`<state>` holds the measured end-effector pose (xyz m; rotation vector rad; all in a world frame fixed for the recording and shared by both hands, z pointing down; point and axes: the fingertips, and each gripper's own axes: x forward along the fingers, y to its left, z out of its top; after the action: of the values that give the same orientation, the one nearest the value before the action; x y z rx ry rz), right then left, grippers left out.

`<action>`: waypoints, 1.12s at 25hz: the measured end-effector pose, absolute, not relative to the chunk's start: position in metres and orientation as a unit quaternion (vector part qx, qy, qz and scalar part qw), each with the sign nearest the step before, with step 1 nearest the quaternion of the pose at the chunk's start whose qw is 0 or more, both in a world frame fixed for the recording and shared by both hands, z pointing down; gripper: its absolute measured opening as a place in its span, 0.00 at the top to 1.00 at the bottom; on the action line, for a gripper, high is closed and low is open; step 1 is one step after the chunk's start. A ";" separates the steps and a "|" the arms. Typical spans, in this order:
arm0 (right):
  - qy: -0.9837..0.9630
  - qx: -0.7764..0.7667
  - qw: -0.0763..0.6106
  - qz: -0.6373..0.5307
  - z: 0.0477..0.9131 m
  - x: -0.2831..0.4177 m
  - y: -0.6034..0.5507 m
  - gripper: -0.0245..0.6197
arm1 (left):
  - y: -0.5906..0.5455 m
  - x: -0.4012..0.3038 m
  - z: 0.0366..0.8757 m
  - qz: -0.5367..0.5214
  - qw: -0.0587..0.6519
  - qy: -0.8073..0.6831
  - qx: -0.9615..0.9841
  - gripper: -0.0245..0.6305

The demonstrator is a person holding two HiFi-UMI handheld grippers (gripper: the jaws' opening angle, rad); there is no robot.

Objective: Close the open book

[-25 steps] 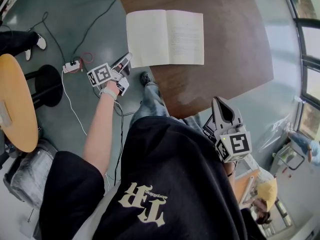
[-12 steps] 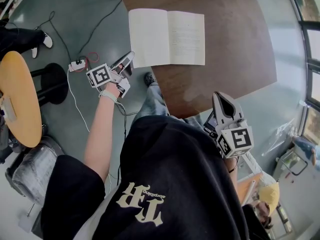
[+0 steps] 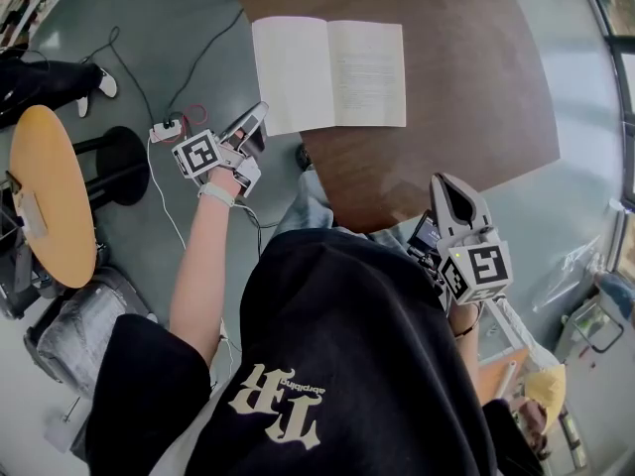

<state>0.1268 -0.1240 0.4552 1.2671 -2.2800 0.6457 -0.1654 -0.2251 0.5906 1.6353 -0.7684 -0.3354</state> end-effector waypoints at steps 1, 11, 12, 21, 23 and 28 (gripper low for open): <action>-0.827 0.459 0.223 0.235 0.456 0.130 -0.125 0.98 | -0.225 -0.164 0.589 -0.144 0.606 -0.334 0.707 0.95; -0.836 0.448 0.197 0.250 0.466 0.152 -0.138 0.98 | -0.226 -0.143 0.573 -0.135 0.598 -0.338 0.714 0.95; -0.836 0.447 0.196 0.250 0.467 0.155 -0.140 0.98 | -0.226 -0.141 0.572 -0.133 0.597 -0.339 0.715 0.95; -0.844 0.436 0.183 0.252 0.473 0.182 -0.157 0.98 | -0.229 -0.112 0.561 -0.137 0.587 -0.346 0.719 0.95; -0.846 0.434 0.180 0.252 0.472 0.183 -0.161 0.98 | -0.228 -0.109 0.560 -0.137 0.587 -0.349 0.718 0.95; -0.850 0.428 0.174 0.252 0.475 0.196 -0.169 0.98 | -0.229 -0.093 0.555 -0.129 0.582 -0.353 0.721 0.95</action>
<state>0.1965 -0.1686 0.4753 1.2126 -2.4105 0.7143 -0.0931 -0.2291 0.5548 1.6835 -0.8248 -0.3021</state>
